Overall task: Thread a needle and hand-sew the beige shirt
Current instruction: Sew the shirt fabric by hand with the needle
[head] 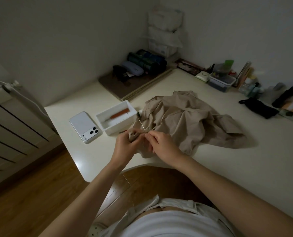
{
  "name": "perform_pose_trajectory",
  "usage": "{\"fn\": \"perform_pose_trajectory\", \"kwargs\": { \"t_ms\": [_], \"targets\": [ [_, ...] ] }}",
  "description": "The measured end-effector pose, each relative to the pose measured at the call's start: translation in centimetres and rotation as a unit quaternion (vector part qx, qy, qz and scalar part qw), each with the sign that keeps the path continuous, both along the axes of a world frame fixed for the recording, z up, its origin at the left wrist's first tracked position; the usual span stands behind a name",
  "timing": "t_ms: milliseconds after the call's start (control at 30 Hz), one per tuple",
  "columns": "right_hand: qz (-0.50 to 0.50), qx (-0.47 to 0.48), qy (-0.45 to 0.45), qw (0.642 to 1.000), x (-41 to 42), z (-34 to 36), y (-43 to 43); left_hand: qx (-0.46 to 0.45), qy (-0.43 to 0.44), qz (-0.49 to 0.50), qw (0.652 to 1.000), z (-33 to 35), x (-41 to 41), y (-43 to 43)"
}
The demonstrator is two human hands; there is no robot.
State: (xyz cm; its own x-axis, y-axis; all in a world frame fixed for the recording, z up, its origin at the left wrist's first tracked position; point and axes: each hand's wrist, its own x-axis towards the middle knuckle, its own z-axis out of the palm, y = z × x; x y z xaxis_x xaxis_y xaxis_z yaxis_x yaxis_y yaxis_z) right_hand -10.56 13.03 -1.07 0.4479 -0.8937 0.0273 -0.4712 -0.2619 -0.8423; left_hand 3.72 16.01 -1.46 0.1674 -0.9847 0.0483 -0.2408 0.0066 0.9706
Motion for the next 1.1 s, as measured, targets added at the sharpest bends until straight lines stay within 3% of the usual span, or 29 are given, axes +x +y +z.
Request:
{"fn": "perform_pose_trajectory", "kwargs": {
  "t_ms": [300, 500, 667, 833, 1100],
  "targets": [
    [0.038, 0.038, 0.022, 0.998, -1.0, -0.1, -0.2, 0.040, 0.082, -0.022, 0.996, 0.7, -0.4, 0.3],
    [-0.041, 0.040, -0.027, 0.998, -1.5, 0.3, -1.3, 0.047, 0.041, -0.062, 0.996, 0.5, -0.1, 0.0],
    [-0.015, 0.092, -0.033, 0.995, -1.2, 1.3, -1.7, 0.045, -0.017, -0.117, 0.992, 0.0, 0.0, -0.2],
    [-0.023, 0.105, -0.100, 0.989, -0.9, 1.7, -1.9, 0.054, -0.025, -0.111, 0.992, -0.6, 0.6, -0.5],
    [-0.085, 0.169, -0.252, 0.949, -1.4, 2.7, -2.8, 0.117, -0.106, -0.082, 0.984, -3.0, 2.1, 0.0]
  ]
}}
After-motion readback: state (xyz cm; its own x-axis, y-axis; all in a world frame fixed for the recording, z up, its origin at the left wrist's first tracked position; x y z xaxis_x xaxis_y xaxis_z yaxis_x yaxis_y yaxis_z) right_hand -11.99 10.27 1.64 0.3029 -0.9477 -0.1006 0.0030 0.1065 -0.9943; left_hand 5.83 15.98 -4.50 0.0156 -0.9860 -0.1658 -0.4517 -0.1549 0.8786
